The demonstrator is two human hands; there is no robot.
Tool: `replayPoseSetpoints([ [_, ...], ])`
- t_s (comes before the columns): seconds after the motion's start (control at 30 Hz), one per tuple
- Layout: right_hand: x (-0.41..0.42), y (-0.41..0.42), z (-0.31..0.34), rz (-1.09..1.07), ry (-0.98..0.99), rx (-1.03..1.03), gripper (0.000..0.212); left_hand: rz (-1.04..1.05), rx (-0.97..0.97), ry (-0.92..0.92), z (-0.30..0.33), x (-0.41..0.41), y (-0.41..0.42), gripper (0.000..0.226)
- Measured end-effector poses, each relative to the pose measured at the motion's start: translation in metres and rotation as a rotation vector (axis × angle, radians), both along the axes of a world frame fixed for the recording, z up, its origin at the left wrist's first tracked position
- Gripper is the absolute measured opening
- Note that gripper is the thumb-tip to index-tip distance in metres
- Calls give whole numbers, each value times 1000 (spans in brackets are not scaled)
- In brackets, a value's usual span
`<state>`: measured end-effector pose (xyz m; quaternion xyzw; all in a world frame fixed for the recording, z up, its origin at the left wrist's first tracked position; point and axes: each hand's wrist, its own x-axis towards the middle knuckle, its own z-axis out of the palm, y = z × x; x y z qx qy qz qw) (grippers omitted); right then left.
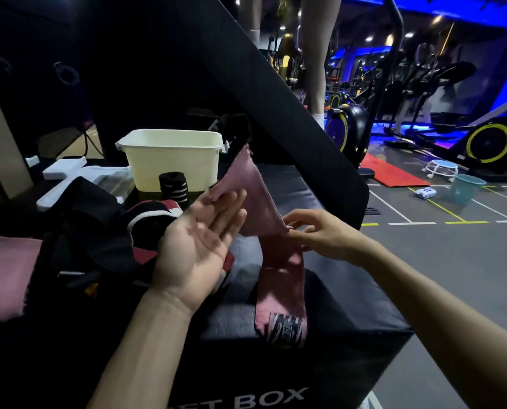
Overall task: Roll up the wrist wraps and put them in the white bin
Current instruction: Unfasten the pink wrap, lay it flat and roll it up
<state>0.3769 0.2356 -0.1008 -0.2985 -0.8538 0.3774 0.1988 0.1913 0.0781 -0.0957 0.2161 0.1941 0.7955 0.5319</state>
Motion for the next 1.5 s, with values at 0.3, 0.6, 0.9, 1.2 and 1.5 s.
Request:
replayPoseSetpoints([
  [0.3,-27,-9,-14,-67,342,83,9,-38,-48,138,-8,-1,9,32],
  [0.6,-50,36,-4,-391,345,-257,19,63,-123,508,-18,4,17,79],
  [0.9,-62,101,-56,-655,-104,-248,31,28,-224,1014,-38,7,30,47],
  [1.2,-63,117,-39,-221,-11,-28,41,-97,-279,1648,-60,7,30,28],
  [1.5,-88,147,-46,-556,-102,-310,24,-84,-194,1875,-63,3,32,35],
])
